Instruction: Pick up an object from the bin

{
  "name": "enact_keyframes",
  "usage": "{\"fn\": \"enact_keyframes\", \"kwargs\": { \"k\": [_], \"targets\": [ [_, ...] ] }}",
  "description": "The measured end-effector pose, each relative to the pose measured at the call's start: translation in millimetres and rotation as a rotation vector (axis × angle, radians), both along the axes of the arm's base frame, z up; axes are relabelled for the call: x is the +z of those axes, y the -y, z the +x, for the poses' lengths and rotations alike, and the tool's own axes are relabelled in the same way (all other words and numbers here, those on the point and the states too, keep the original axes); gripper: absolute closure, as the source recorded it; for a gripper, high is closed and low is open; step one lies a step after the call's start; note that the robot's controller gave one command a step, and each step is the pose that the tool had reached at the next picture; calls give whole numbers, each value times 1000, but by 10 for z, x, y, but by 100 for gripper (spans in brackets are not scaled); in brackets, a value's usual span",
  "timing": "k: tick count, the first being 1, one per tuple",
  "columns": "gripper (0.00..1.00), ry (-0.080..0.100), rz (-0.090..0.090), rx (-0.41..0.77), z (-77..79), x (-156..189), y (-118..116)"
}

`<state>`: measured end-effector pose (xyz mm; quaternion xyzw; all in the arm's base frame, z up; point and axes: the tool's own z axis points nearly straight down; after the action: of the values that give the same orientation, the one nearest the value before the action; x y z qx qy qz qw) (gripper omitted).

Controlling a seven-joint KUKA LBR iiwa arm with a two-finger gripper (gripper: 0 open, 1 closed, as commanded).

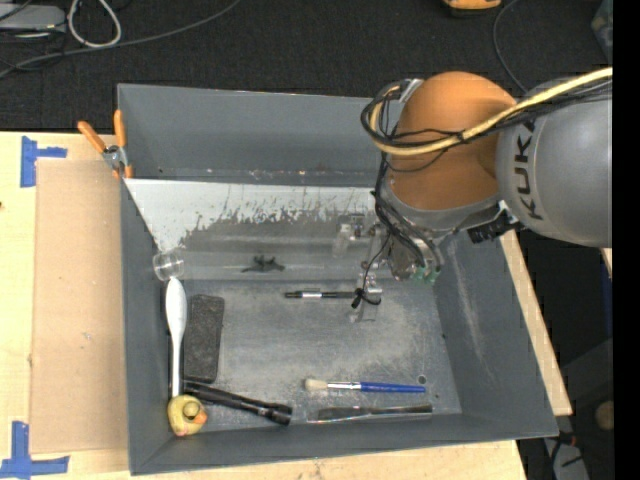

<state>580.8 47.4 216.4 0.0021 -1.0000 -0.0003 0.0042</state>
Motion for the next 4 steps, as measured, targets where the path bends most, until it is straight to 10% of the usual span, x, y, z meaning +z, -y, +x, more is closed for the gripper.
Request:
{"fn": "enact_keyframes", "kwargs": {
  "k": [1,3,4],
  "targets": [
    [0,7,0,-1,16,37,4],
    [0,13,1,-49,403,-1503,219],
    [0,17,2,-18,413,-1465,200]
  ]
}}
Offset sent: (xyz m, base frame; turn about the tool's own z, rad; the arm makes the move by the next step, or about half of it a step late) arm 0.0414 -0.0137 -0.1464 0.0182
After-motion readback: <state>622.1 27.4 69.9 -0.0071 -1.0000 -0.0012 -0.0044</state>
